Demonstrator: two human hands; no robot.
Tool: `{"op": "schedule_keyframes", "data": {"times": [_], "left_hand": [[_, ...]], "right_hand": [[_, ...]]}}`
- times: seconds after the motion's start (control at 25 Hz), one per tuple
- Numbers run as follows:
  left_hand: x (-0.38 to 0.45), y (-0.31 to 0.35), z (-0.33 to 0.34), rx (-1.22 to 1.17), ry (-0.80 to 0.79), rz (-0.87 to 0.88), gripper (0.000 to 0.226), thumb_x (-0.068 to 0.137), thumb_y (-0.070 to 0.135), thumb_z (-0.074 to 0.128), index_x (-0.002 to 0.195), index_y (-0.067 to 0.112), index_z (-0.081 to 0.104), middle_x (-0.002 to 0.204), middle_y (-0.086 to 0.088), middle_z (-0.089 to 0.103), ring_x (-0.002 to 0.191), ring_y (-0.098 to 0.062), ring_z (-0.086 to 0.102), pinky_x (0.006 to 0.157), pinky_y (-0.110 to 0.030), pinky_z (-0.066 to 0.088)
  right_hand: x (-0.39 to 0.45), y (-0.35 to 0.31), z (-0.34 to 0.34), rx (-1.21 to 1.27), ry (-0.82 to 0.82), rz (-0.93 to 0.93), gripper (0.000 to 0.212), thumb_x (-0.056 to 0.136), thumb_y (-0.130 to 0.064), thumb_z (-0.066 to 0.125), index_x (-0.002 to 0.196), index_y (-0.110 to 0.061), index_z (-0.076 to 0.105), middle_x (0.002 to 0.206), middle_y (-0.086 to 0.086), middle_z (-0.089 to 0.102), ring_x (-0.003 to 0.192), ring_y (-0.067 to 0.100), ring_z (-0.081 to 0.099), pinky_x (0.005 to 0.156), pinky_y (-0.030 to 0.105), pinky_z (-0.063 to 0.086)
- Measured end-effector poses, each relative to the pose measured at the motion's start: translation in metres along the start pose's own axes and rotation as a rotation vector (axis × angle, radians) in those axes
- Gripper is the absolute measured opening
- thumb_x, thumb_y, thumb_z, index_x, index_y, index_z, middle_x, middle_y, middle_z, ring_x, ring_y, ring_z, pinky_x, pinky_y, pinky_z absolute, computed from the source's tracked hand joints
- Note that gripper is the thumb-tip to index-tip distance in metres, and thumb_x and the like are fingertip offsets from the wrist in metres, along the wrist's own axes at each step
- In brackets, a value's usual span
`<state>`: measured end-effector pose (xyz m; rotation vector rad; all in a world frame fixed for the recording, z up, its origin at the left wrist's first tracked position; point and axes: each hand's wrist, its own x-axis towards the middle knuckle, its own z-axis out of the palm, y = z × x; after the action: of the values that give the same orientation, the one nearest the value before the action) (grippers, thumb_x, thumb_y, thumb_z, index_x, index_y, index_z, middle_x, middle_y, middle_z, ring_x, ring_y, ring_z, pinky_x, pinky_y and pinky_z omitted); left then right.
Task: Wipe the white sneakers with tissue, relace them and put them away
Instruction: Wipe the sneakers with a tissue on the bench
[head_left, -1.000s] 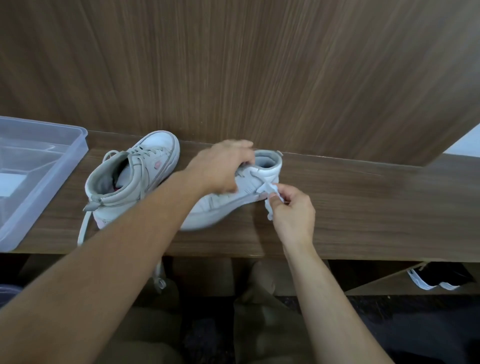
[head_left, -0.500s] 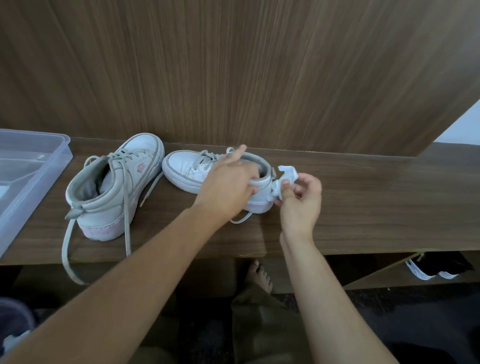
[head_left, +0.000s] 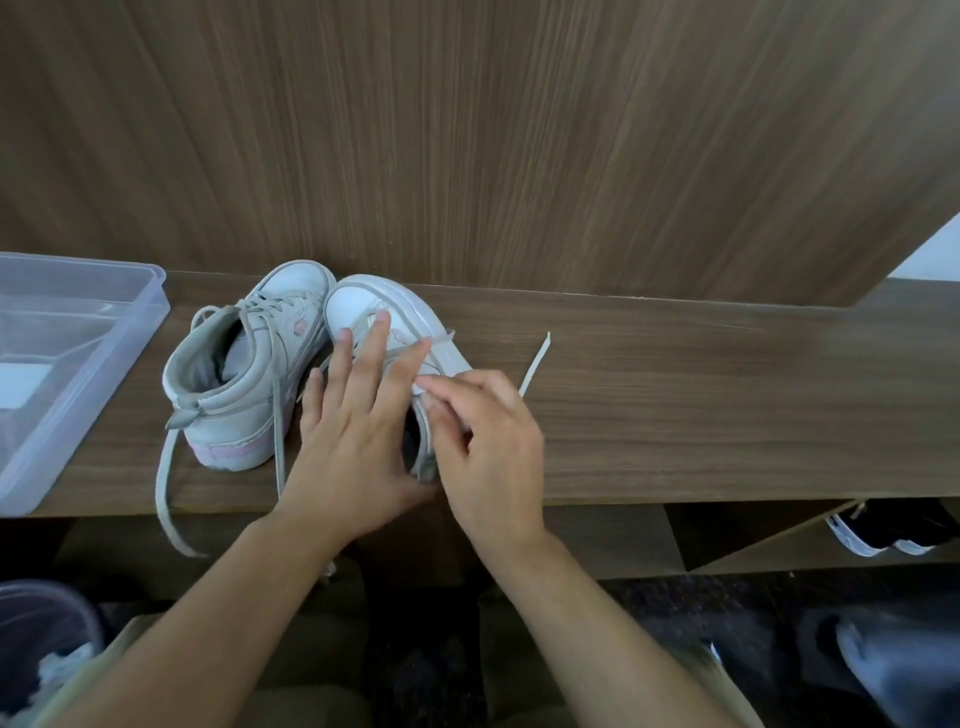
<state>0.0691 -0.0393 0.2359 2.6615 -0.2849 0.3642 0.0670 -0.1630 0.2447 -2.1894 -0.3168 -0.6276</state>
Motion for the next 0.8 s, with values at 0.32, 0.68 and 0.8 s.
{"op": "schedule_keyframes", "data": {"times": [0.32,0.68,0.8], "left_hand": [[-0.006,-0.01,0.008,-0.111,0.016,-0.007,0.101,0.059,0.069,0.053,0.142,0.017,0.029,0.154,-0.003,0.022,0.144,-0.023,0.016,0.11,-0.037,0.022],[0.005,-0.004,0.006,-0.111,-0.031,-0.015,0.105,0.054,0.066,0.063,0.142,0.019,0.03,0.154,-0.001,0.021,0.144,-0.021,0.011,0.112,-0.041,0.02],[0.005,-0.002,0.003,-0.1,-0.07,-0.024,0.104,0.058,0.059,0.07,0.144,0.021,0.025,0.155,0.001,0.016,0.145,-0.018,0.006,0.114,-0.043,0.021]], "right_hand": [[-0.003,0.0,-0.005,-0.148,0.02,0.104,0.014,0.081,-0.015,0.063,0.09,-0.019,0.074,0.082,-0.001,0.063,0.071,0.011,0.058,0.065,0.02,0.045],[0.007,0.025,-0.007,-0.125,0.022,0.446,0.008,0.091,-0.015,0.055,0.092,-0.016,0.063,0.091,-0.005,0.053,0.082,0.011,0.052,0.067,0.018,0.032],[0.015,0.031,-0.008,-0.085,0.031,0.559,0.008,0.091,-0.014,0.056,0.092,-0.016,0.063,0.095,0.002,0.062,0.087,0.016,0.056,0.074,0.025,0.04]]}}
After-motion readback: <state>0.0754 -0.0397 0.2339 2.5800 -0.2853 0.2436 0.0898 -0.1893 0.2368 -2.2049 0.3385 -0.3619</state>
